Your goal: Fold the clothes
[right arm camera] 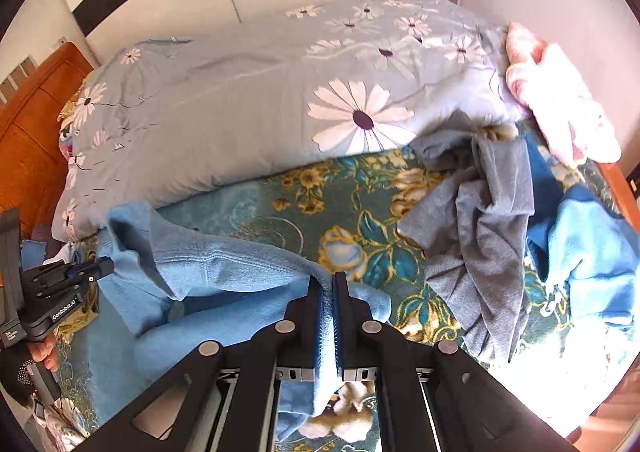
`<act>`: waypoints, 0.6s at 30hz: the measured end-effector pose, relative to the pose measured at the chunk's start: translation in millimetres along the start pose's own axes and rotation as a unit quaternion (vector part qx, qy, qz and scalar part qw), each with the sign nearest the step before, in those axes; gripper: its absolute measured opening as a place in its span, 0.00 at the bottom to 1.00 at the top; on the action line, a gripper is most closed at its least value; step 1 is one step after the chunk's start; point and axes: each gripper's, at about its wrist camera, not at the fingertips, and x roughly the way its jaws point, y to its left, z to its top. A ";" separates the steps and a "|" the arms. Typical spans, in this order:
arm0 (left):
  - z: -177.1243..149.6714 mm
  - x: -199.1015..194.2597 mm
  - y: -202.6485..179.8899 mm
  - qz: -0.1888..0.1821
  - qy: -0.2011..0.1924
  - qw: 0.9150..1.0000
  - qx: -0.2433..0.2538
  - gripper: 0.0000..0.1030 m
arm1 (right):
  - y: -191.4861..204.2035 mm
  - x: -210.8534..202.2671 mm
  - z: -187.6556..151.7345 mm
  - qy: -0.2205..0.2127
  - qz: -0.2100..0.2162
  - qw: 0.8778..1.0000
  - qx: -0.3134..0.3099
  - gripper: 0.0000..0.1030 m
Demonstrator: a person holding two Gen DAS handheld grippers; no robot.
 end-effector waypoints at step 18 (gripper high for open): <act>-29.7 -236.1 54.4 0.043 -0.183 0.982 0.013 0.10 | 126.0 -210.8 9.1 -0.175 0.022 0.982 -0.072 0.04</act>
